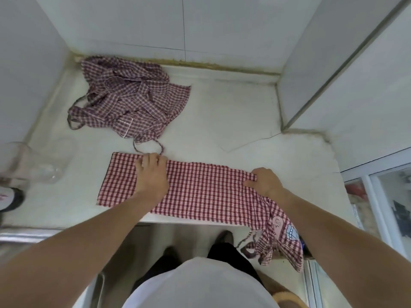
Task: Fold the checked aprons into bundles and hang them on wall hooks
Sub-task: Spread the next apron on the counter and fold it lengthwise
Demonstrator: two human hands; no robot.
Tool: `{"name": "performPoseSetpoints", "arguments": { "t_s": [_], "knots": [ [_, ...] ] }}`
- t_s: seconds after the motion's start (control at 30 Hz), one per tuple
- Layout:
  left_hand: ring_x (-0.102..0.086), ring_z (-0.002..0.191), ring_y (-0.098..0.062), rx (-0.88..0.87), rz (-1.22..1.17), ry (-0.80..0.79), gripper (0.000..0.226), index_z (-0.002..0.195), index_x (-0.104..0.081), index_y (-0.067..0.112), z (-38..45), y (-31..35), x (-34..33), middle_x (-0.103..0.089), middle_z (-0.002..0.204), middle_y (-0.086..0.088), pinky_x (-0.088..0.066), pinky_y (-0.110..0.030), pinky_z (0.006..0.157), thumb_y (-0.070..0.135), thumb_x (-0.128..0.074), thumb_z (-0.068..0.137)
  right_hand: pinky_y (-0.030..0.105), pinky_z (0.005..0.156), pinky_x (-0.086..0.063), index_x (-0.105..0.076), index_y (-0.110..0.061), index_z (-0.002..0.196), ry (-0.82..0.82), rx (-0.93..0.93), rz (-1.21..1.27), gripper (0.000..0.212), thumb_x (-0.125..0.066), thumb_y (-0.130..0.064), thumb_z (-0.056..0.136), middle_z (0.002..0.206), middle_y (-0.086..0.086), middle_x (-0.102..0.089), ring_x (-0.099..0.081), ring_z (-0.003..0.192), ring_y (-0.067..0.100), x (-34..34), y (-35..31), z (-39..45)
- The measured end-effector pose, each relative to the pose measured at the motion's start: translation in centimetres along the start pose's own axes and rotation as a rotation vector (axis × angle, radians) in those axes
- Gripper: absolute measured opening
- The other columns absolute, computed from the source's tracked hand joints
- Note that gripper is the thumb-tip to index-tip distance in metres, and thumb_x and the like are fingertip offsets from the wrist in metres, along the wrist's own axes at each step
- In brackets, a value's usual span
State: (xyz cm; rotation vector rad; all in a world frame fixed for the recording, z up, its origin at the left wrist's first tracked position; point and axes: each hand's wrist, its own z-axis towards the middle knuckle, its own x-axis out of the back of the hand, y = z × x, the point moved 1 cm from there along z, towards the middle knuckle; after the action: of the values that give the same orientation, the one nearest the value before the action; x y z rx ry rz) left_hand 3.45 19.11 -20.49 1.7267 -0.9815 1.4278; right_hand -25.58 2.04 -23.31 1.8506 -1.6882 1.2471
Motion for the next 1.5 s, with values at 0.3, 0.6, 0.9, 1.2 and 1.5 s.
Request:
{"name": "performPoseSetpoints", "arguments": {
  "t_s": [0.3,0.6,0.9,1.2,1.5],
  "knots": [
    [0.015,0.148,-0.044,-0.052,-0.079,-0.398,0.07,0.152,0.024,0.033,-3.4,7.2,-4.8,0.021,0.162,-0.016,0.005,-0.07,0.113,0.063,-0.011,0.099,0.031,0.072,-0.049,-0.064,-0.012,0.101,-0.016,0.04,-0.005,0.044,-0.065,-0.054,0.089,0.096,0.004,-0.066,-0.061,0.083,0.019,-1.2,-4.8,1.9],
    [0.017,0.147,-0.044,-0.014,-0.002,-0.529,0.078,0.154,0.012,0.038,-0.8,5.0,-3.7,0.021,0.161,-0.014,-0.004,-0.075,0.111,0.068,-0.03,0.095,0.036,0.107,-0.045,-0.068,-0.017,0.114,-0.601,-0.049,0.559,0.045,-0.081,-0.04,0.077,0.114,0.0,-0.073,-0.066,0.109,0.018,1.6,-0.3,-1.7],
    [0.015,0.147,-0.044,0.12,-0.032,-0.591,0.077,0.154,0.0,0.036,0.3,6.9,-2.6,0.019,0.161,-0.015,-0.01,-0.075,0.111,0.055,-0.047,0.095,0.046,0.113,-0.039,-0.059,-0.018,0.122,-0.887,-0.121,0.429,0.058,-0.086,-0.031,0.072,0.125,0.0,-0.068,-0.059,0.122,0.021,5.2,8.7,-4.3],
    [0.015,0.147,-0.044,0.294,-0.07,-0.513,0.071,0.155,0.004,0.036,0.3,8.5,-3.4,0.018,0.162,-0.016,-0.011,-0.074,0.112,0.062,-0.029,0.098,0.043,0.1,-0.05,-0.062,0.003,0.114,-0.503,-0.209,0.659,0.043,-0.079,-0.017,0.08,0.103,0.013,-0.073,-0.067,0.097,0.028,12.4,14.6,-3.6],
    [0.008,0.148,-0.045,0.48,-0.095,-0.512,0.068,0.152,-0.008,0.035,0.9,7.6,-3.0,0.01,0.162,-0.02,-0.01,-0.071,0.113,0.056,-0.041,0.098,0.022,0.047,-0.056,-0.063,0.003,0.107,0.12,-0.47,0.963,0.021,-0.069,-0.008,0.09,0.099,0.014,-0.067,-0.063,0.078,0.02,14.8,22.6,-3.4]
  ]
}}
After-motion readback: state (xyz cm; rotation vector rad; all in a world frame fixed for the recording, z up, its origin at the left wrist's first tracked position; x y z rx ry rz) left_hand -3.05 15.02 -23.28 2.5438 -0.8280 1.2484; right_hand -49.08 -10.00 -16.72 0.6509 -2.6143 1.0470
